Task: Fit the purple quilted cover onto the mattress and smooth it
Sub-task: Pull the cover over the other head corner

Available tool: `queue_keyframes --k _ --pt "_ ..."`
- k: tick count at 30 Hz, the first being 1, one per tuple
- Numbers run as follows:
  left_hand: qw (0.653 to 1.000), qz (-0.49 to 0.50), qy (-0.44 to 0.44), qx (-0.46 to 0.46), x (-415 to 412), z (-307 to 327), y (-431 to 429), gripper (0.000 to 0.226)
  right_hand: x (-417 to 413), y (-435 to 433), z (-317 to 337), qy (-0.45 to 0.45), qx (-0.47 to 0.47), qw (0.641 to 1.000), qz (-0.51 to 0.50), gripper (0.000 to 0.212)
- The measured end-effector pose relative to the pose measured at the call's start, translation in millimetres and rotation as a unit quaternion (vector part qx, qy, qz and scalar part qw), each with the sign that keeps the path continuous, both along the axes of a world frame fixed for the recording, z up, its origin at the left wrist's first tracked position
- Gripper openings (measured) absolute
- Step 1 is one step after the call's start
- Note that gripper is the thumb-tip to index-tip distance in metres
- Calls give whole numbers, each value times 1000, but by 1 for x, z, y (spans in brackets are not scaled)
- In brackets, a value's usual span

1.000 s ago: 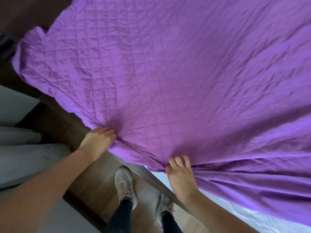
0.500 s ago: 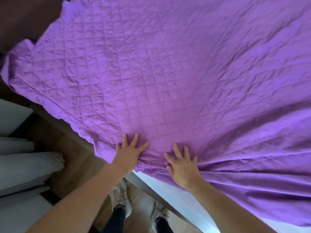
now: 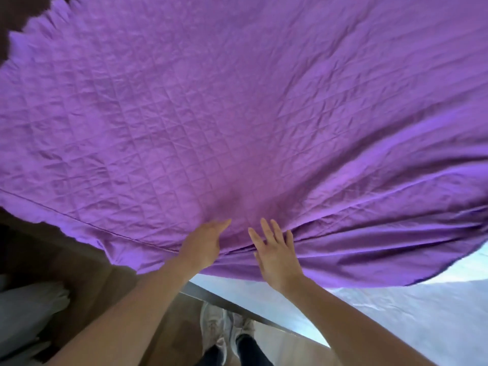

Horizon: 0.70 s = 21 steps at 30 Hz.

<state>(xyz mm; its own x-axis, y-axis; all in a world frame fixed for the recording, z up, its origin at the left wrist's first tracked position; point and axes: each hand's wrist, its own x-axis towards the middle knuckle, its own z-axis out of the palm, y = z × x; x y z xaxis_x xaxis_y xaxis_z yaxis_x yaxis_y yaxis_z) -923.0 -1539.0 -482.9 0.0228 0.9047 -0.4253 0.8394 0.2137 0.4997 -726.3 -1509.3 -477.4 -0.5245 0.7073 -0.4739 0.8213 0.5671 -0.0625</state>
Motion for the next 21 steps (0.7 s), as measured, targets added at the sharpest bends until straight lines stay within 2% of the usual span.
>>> queue_keyframes --k 7,14,21 --pt "997 -80 -4 -22 44 6 8 62 53 -26 15 -3 41 994 -106 68" --pt "990 -137 -1 13 93 16 34 52 109 -28 28 -39 56 982 -177 64" --pt "978 -206 -11 36 185 17 50 48 211 -10 25 -78 58 968 -233 78"
